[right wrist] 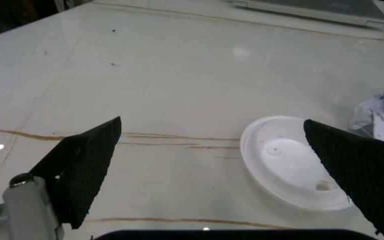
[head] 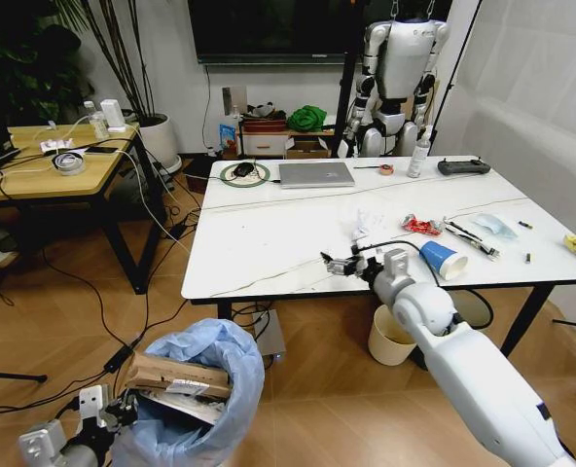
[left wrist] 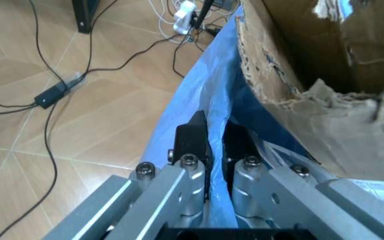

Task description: Pick up the trash bin and place the trash from the table into it.

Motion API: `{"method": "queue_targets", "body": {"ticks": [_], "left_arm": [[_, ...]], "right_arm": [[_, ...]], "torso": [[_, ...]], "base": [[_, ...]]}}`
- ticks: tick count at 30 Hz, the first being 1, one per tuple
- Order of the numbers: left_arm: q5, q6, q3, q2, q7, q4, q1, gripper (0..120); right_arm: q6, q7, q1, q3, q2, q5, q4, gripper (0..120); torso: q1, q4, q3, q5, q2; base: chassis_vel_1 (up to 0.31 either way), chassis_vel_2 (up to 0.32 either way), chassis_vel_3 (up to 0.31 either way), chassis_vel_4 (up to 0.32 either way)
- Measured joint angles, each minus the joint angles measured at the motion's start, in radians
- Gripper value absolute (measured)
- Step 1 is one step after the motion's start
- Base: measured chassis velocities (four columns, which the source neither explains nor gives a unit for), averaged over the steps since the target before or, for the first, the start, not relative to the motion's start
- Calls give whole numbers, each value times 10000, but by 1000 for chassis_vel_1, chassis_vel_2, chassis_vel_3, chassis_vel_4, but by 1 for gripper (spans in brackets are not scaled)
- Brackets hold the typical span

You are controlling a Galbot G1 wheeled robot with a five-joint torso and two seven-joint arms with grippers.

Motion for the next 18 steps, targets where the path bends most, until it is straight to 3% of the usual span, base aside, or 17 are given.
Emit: {"method": "queue_targets", "body": {"ticks": [12, 18], "left_arm": [[46, -23, -143, -122, 26, -142, 191, 0], [38, -29, -186, -125, 43, -221, 258, 0]], "right_arm": [[209, -312, 815, -350, 424, -311, -1366, 97], [218, -433, 819, -302, 375, -420, -1673, 72]], "torso": [[-1, 1, -1, -1, 0], [-1, 1, -1, 0, 0]], "base": [[0, 0, 0, 0], [0, 0, 0, 0]]}}
